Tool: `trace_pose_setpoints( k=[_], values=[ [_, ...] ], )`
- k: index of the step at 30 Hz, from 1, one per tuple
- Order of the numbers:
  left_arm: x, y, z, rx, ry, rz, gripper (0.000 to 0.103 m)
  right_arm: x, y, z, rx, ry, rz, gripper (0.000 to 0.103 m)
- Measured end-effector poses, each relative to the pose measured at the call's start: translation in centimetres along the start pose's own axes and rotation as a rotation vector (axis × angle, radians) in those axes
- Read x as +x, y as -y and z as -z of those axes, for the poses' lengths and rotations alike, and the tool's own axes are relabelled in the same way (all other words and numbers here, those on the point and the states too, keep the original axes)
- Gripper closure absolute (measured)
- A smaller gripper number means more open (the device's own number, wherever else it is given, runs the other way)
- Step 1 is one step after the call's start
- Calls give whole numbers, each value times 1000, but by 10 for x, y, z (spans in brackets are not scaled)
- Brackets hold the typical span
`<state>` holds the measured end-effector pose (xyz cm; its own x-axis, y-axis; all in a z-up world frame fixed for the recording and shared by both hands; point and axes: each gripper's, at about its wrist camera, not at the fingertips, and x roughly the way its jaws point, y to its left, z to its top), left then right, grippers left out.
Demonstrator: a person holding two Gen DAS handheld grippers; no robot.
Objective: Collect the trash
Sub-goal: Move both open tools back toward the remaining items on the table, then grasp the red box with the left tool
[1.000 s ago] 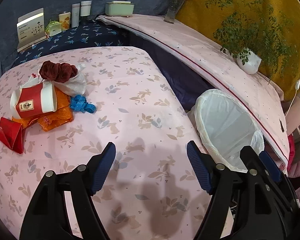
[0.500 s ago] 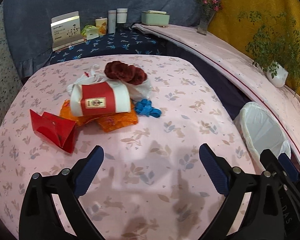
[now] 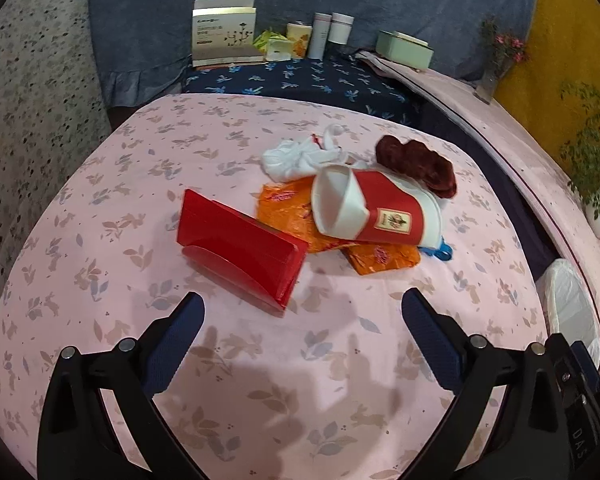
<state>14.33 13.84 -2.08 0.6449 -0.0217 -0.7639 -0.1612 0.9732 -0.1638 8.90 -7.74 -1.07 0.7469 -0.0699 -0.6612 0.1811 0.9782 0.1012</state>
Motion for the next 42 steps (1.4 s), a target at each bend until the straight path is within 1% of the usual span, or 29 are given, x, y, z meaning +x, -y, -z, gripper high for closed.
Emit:
trace_pose_setpoints(
  k=[5, 10, 14, 16, 18, 20, 21, 22, 23, 24, 25, 26, 27, 29, 33, 37, 40, 42],
  values=[
    [6, -24, -20, -94, -9, -16, 8, 5, -16, -4, -18, -2, -20, 41],
    [21, -44, -38, -185, -45, -31, 8, 9, -27, -7, -30, -3, -29, 41],
    [36, -53, -43, -250, -102, -7, 8, 14, -35, -7, -38, -11, -35, 41],
    [43, -55, -41, -267, -138, 7, 9, 17, -38, -6, -45, -17, -37, 41],
    [47, -55, -37, -270, -162, 23, 12, 19, -41, -6, -49, -22, -41, 41],
    [50, -53, -33, -256, -178, 49, 25, 21, -44, -5, -56, -26, -44, 41],
    [51, -51, -31, -247, -185, 59, 30, 23, -46, -5, -58, -28, -46, 41],
    [51, -49, -28, -235, -194, 75, 40, 24, -47, -5, -59, -30, -48, 41],
    [52, -47, -26, -226, -202, 84, 48, 25, -49, -5, -60, -32, -51, 41],
    [52, -45, -23, -218, -208, 95, 51, 26, -51, -5, -60, -34, -55, 41],
    [52, -44, -21, -210, -210, 106, 59, 27, -52, -5, -62, -35, -58, 41],
    [52, -43, -20, -200, -214, 116, 70, 28, -54, -5, -63, -36, -61, 41],
    [52, -42, -18, -190, -220, 126, 75, 29, -56, -5, -65, -36, -66, 41],
    [52, -41, -15, -176, -224, 139, 88, 29, -60, -5, -69, -35, -75, 41],
    [48, -41, -12, -146, -201, 131, 97, 29, -67, -5, -76, -33, -86, 41],
    [43, -43, -8, -133, -188, 124, 98, 28, -70, -3, -74, -37, -97, 41],
    [36, -42, -6, -105, -174, 118, 103, 26, -70, -3, -71, -36, -108, 40],
    [31, -39, -4, -91, -163, 112, 103, 24, -70, -4, -66, -34, -119, 40]
  ],
)
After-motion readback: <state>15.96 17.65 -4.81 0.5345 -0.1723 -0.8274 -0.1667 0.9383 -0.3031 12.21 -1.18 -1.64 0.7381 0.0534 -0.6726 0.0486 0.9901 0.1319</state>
